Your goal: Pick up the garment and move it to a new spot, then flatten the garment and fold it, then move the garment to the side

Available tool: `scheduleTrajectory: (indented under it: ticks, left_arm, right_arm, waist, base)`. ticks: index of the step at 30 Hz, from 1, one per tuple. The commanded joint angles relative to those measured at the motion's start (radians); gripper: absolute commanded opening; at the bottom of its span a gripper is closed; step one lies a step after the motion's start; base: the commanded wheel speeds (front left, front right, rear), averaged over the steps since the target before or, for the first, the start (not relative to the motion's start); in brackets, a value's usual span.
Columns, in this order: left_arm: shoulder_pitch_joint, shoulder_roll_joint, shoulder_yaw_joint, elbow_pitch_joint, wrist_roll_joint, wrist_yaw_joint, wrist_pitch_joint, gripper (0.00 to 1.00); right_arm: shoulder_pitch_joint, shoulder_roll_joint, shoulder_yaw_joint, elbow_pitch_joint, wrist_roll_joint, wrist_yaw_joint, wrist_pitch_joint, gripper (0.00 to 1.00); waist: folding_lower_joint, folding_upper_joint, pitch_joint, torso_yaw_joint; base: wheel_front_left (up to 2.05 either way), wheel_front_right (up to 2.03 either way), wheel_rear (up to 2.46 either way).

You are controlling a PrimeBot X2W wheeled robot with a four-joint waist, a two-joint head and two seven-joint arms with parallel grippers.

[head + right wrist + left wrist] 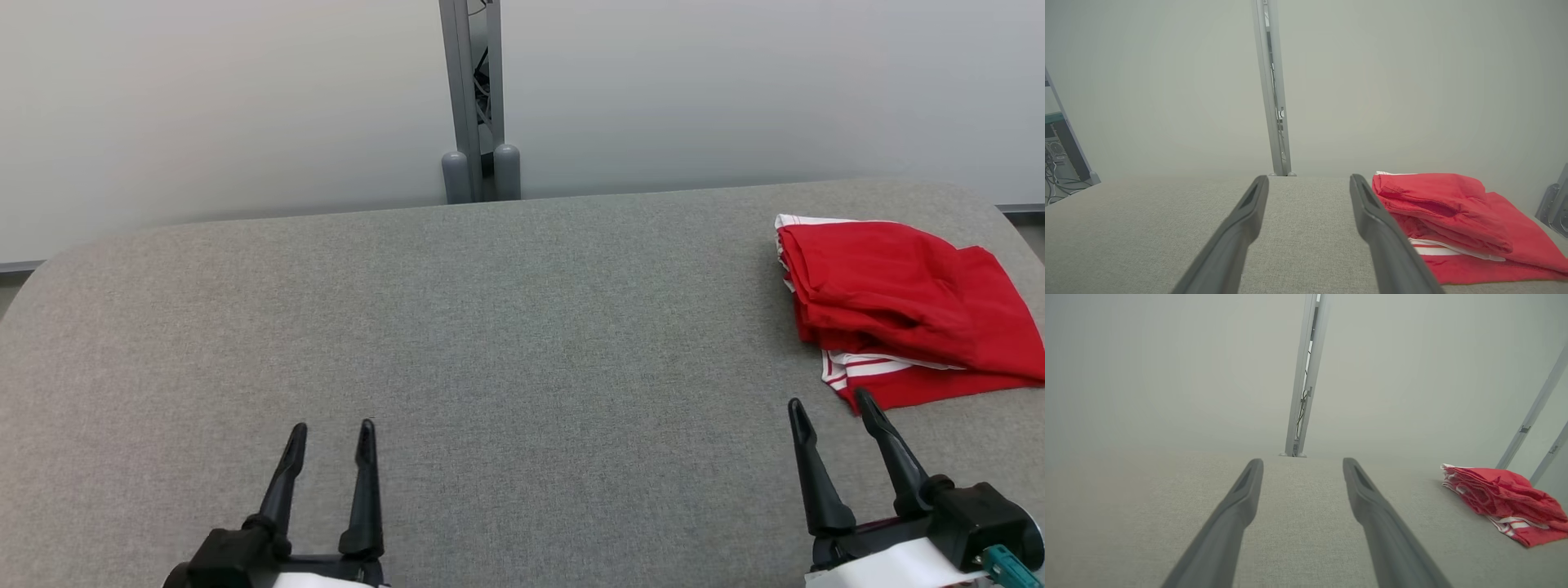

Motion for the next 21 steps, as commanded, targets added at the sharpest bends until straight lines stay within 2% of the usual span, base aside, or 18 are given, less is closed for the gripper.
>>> scheduleTrajectory:
  ticks: [1, 9, 10, 15, 21]
  left_arm:
    - [0.01, 0.003, 0.013, -0.004, 0.005, 0.0, -0.005, 1.0]
    - [0.025, 0.003, 0.056, -0.007, 0.033, -0.015, -0.006, 1.0]
    - [0.025, 0.0, 0.052, -0.002, 0.027, -0.016, 0.001, 0.0]
    - [0.038, -0.003, 0.047, 0.026, 0.01, -0.018, 0.006, 0.0]
    - [0.019, 0.004, 0.061, 0.034, -0.111, -0.034, 0.025, 0.0]
  right_arm:
    - [0.009, 0.0, -0.003, 0.001, 0.005, 0.0, -0.002, 1.0]
    - [0.008, 0.001, -0.018, 0.005, 0.005, 0.0, -0.002, 1.0]
    - [0.004, 0.003, -0.013, 0.007, 0.001, 0.0, 0.0, 0.0]
    - [0.018, 0.01, -0.008, 0.034, 0.016, 0.0, 0.002, 0.0]
    - [0.0, 0.0, -0.014, 0.048, 0.149, 0.0, 0.03, 0.0]
  waist:
    - [0.0, -0.0001, 0.0, -0.002]
    - [0.0, -0.0001, 0.004, 0.0]
    - [0.0, -0.0001, 0.004, 0.0]
    - [0.0, -0.0001, 0.004, 0.0]
    - [0.0, -0.0001, 0.004, 0.001]
  base:
    - [0.0, 0.0, 0.0]
    - [0.0, 0.0, 0.0]
    - [0.0, 0.0, 0.0]
    - [0.0, 0.0, 0.0]
    - [0.0, 0.0, 0.0]
